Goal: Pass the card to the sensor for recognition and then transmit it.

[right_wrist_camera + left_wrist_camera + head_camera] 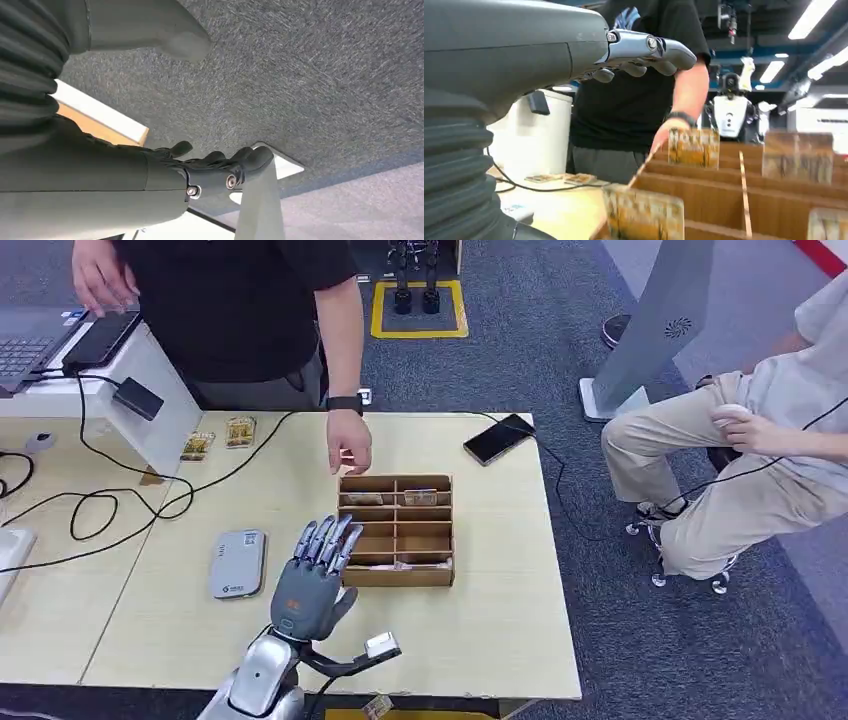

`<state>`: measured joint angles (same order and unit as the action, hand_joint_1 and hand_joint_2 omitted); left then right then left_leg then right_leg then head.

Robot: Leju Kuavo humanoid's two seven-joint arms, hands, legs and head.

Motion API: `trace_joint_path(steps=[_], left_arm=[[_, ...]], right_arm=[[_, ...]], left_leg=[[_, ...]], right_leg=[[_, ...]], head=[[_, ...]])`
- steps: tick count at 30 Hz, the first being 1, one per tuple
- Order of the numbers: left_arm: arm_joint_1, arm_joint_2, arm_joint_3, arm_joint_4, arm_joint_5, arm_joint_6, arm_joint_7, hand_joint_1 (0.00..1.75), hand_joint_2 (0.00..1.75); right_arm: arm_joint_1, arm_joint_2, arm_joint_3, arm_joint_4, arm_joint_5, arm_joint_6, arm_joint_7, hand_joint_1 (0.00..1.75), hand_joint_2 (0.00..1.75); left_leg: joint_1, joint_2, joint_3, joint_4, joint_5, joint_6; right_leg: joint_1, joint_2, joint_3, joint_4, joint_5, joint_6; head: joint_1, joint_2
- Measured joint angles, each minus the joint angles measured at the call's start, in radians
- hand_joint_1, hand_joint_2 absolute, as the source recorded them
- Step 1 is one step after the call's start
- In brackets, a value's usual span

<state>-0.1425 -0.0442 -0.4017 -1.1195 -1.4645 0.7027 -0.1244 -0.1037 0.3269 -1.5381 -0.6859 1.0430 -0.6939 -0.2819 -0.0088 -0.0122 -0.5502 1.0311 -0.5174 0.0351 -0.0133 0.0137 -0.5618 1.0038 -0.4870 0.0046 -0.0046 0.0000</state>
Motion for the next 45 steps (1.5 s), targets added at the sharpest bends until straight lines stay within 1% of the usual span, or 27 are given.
trace_joint_path(steps=[4,9,12,17,22,30,31,32,33,34,39,42,43,45], left_arm=[[-0.016,0.000,0.000,0.061,0.002,0.000,-0.008,0.00,1.75],[-0.028,0.000,0.000,0.109,0.005,0.000,-0.008,0.00,1.75],[-0.036,0.000,-0.001,0.128,-0.007,0.000,0.036,0.00,1.75],[-0.044,-0.001,-0.006,0.141,-0.015,0.000,0.164,0.00,1.75],[-0.051,0.000,-0.025,0.141,-0.016,0.001,0.256,0.00,1.75],[-0.052,0.000,-0.037,0.141,-0.016,0.002,0.271,0.00,1.75],[-0.052,0.001,-0.037,0.141,-0.016,0.002,0.272,0.09,1.75],[-0.052,0.001,-0.037,0.141,-0.016,0.002,0.272,1.19,1.75],[-0.052,0.000,-0.038,0.141,-0.016,0.002,0.272,1.59,1.75],[-0.052,0.001,-0.039,0.141,-0.016,0.002,0.274,1.75,1.75],[-0.055,0.005,-0.052,0.142,-0.016,0.002,0.284,1.75,1.75],[-0.060,0.008,-0.067,0.154,-0.013,0.002,0.233,1.75,1.75],[-0.061,0.009,-0.070,0.157,-0.011,0.002,0.203,1.75,1.75],[-0.062,0.012,-0.074,0.163,-0.008,0.002,0.163,1.75,1.75]], right_arm=[[0.000,0.000,0.000,0.001,0.000,0.000,0.000,0.00,1.75],[0.000,0.000,0.000,0.002,0.001,0.000,-0.001,0.00,1.75],[0.000,0.000,0.000,0.003,0.002,0.000,0.000,0.00,1.75],[0.000,0.000,0.000,0.003,-0.005,0.000,0.011,0.00,1.75],[0.000,0.000,0.000,0.003,-0.007,0.000,0.016,0.00,1.75],[0.000,0.000,0.000,0.003,-0.008,0.000,0.016,0.00,1.75],[0.000,0.000,0.000,0.003,-0.008,0.000,0.016,0.00,1.75],[0.000,0.000,0.000,0.003,-0.008,0.000,0.016,0.00,1.75],[0.000,0.000,0.000,0.003,-0.008,0.000,0.016,0.00,1.75],[0.000,0.000,0.000,0.003,-0.008,0.000,0.016,0.00,1.75],[0.000,0.000,0.000,0.003,-0.013,0.000,0.016,0.00,1.75],[-0.001,0.000,0.000,0.005,-0.011,0.000,0.009,0.00,1.75],[-0.001,0.000,0.000,0.006,-0.009,0.000,0.005,0.00,1.75],[-0.001,0.000,0.000,0.009,-0.006,0.000,0.000,0.00,1.75]], left_leg=[[0.000,0.000,0.000,0.000,0.000,0.000],[0.000,0.000,0.000,0.000,0.000,0.000],[0.000,0.000,0.000,0.000,0.000,0.000],[0.000,0.000,0.000,0.000,0.000,0.000],[0.000,0.000,0.000,0.000,0.000,0.000],[0.000,0.000,0.000,0.000,0.000,0.000],[0.000,0.000,0.000,0.000,0.000,0.000],[0.000,0.000,0.000,0.000,0.000,0.000],[0.000,0.000,0.000,0.000,0.000,0.000],[0.000,0.000,0.000,0.000,0.000,0.000],[0.000,0.000,0.000,0.000,0.000,0.000],[0.000,0.000,0.000,0.000,0.000,0.000],[0.000,0.000,0.000,0.000,0.000,0.000],[0.000,0.000,0.000,0.000,0.000,0.000]], right_leg=[[0.000,0.000,0.000,0.000,0.000,0.000],[0.000,0.000,0.000,0.000,0.000,0.000],[0.000,0.000,0.000,0.000,0.000,0.000],[0.000,0.000,0.000,0.000,0.000,0.000],[0.000,0.000,0.000,0.000,0.000,0.000],[0.000,0.000,0.000,0.000,0.000,0.000],[0.000,0.000,0.000,0.000,0.000,0.000],[0.000,0.000,0.000,0.000,0.000,0.000],[0.000,0.000,0.000,0.000,0.000,0.000],[0.000,0.000,0.000,0.000,0.000,0.000],[0.000,0.000,0.000,0.000,0.000,0.000],[0.000,0.000,0.000,0.000,0.000,0.000],[0.000,0.000,0.000,0.000,0.000,0.000],[0.000,0.000,0.000,0.000,0.000,0.000]], head=[[0.000,0.000],[0.000,0.000],[0.000,0.000],[0.000,0.000],[0.000,0.000],[0.000,0.000],[0.000,0.000],[0.000,0.000],[0.000,0.000],[0.000,0.000],[0.000,0.000],[0.000,0.000],[0.000,0.000],[0.000,0.000]])
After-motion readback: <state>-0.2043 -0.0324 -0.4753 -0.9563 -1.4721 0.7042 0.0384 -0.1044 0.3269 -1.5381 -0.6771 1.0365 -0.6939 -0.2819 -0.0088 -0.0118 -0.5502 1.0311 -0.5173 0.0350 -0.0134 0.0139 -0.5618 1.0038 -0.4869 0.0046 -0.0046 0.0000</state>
